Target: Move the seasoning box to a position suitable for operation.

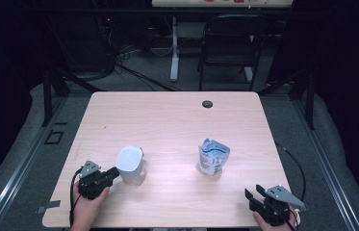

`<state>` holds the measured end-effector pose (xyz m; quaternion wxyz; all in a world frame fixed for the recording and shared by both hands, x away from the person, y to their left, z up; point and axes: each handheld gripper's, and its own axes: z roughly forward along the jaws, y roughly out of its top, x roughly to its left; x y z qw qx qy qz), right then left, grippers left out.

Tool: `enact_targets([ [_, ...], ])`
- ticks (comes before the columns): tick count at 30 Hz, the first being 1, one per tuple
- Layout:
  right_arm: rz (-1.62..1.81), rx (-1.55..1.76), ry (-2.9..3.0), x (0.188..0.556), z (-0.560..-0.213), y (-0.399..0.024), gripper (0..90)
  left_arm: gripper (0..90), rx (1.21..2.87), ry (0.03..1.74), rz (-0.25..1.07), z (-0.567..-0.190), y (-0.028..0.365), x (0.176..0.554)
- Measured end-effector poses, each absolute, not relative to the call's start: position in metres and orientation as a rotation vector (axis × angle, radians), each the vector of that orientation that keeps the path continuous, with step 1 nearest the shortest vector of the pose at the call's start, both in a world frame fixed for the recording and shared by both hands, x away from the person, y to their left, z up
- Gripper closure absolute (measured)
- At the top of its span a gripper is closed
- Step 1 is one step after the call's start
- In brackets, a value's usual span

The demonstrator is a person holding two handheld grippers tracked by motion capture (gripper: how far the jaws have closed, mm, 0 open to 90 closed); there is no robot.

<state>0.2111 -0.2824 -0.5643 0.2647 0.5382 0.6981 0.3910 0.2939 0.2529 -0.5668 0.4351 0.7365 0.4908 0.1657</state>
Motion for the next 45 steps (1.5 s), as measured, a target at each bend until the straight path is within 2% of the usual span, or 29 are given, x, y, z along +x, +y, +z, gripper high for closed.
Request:
enact_targets([
  [19,1.068,1.459,1.893,0.212,-0.566,-0.281,52.3,79.6,1.895,1.114,0.369,-0.560,0.230,0.280],
  [38,1.079,1.459,1.893,0.213,-0.566,-0.282,52.3,77.3,1.947,1.024,0.325,-0.563,0.205,0.282],
  [45,1.078,1.463,1.896,0.216,-0.567,-0.282,52.3,74.6,1.901,1.072,0.357,-0.556,0.217,0.280],
])
